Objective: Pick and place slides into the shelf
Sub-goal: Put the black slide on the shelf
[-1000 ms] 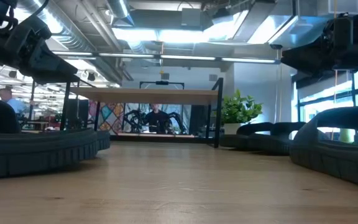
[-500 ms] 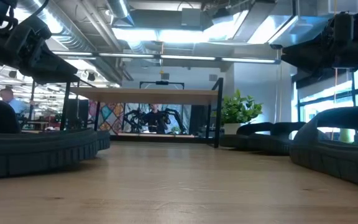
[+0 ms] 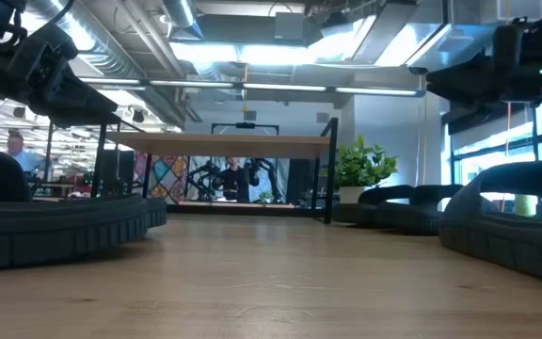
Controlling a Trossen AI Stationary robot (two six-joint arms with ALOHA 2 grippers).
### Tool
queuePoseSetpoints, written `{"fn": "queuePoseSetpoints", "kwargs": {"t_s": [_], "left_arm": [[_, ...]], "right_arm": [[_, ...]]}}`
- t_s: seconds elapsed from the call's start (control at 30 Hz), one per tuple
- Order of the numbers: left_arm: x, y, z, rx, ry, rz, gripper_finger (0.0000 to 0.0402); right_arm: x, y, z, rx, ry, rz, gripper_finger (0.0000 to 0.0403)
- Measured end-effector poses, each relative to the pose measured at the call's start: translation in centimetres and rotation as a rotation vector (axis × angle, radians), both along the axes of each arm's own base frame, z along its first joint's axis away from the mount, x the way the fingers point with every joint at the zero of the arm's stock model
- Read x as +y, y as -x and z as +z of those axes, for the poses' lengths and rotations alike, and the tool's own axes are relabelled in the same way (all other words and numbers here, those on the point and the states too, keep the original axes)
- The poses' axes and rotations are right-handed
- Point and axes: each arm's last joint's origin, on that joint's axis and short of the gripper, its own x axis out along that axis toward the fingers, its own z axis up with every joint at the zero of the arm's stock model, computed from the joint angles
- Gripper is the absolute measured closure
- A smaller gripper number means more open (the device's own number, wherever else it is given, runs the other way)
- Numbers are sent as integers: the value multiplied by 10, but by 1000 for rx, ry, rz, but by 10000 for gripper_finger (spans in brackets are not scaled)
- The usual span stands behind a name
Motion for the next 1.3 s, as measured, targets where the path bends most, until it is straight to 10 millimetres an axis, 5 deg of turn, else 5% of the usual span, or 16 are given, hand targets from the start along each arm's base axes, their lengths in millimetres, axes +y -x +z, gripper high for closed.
{"fn": "queuePoseSetpoints", "kwargs": {"t_s": [0.37, 0.57, 0.73, 1.07, 1.3], "left_arm": [[1, 0, 0, -2, -5, 18, 143], [0, 0, 0, -1, -3, 11, 143], [0, 0, 0, -1, -3, 11, 143], [0, 0, 0, -1, -3, 11, 143], [0, 0, 0, -2, -2, 11, 143]], "right_arm": [[-1, 3, 8, -126, -51, -59, 100], [0, 5, 20, -163, -55, -37, 85], [2, 6, 51, -131, 63, -1, 85], [-3, -14, 125, 177, 99, 7, 85], [-15, -39, 147, 575, -187, -144, 85]]}}
